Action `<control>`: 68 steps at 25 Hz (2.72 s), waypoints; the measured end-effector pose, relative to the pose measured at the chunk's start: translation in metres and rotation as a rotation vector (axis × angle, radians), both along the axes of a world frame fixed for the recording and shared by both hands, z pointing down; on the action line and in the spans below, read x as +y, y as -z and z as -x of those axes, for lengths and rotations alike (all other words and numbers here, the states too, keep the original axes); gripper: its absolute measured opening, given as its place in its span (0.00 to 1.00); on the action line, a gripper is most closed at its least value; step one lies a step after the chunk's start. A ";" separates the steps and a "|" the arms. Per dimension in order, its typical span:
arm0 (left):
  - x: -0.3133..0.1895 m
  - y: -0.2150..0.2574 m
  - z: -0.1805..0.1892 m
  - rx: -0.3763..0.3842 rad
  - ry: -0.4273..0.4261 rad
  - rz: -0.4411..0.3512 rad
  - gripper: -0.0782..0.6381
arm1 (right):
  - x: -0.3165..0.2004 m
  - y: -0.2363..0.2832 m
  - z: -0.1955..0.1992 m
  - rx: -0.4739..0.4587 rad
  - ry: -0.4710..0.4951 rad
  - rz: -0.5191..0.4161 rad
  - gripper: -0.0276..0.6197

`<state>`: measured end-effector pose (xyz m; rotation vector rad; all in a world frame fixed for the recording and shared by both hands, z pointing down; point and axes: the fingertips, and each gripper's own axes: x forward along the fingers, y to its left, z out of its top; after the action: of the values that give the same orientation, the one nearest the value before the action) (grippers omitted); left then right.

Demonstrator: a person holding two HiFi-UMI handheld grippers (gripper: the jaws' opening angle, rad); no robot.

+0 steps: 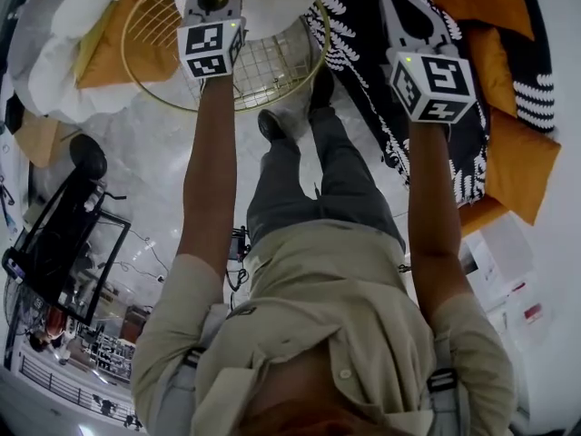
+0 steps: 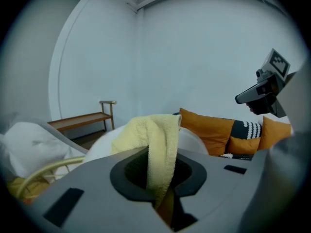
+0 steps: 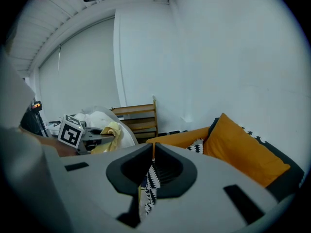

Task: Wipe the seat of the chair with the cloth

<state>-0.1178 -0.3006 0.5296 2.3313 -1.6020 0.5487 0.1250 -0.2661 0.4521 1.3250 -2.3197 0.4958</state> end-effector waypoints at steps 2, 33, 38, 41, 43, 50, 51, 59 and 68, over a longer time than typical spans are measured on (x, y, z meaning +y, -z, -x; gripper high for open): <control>0.009 -0.007 -0.042 0.057 -0.051 0.028 0.19 | 0.000 -0.002 -0.005 0.002 -0.009 0.003 0.09; 0.015 0.001 0.131 0.011 0.196 0.022 0.19 | 0.000 -0.017 0.049 0.011 0.035 0.039 0.09; 0.015 -0.007 0.094 0.038 0.147 0.031 0.19 | 0.000 -0.018 0.038 0.012 0.022 0.036 0.09; 0.018 -0.017 0.046 0.073 0.080 0.053 0.19 | 0.004 -0.021 0.027 0.012 0.004 0.043 0.09; 0.022 -0.028 0.003 0.100 0.015 0.081 0.19 | 0.007 -0.025 0.019 0.014 -0.008 0.049 0.09; 0.052 -0.056 -0.147 0.153 -0.247 0.155 0.19 | 0.012 -0.033 -0.015 0.022 -0.048 0.059 0.09; 0.054 -0.058 -0.157 0.154 -0.264 0.157 0.19 | 0.013 -0.034 -0.020 0.023 -0.053 0.060 0.09; 0.052 -0.056 -0.155 0.148 -0.261 0.149 0.19 | 0.015 -0.040 -0.024 0.018 -0.053 0.069 0.09; 0.025 -0.048 0.001 0.073 -0.014 0.102 0.19 | 0.013 -0.039 0.002 0.019 -0.007 0.065 0.09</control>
<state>-0.1190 -0.2756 0.5779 2.2623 -1.4909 0.5291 0.1230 -0.2535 0.4910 1.3021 -2.2645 0.5533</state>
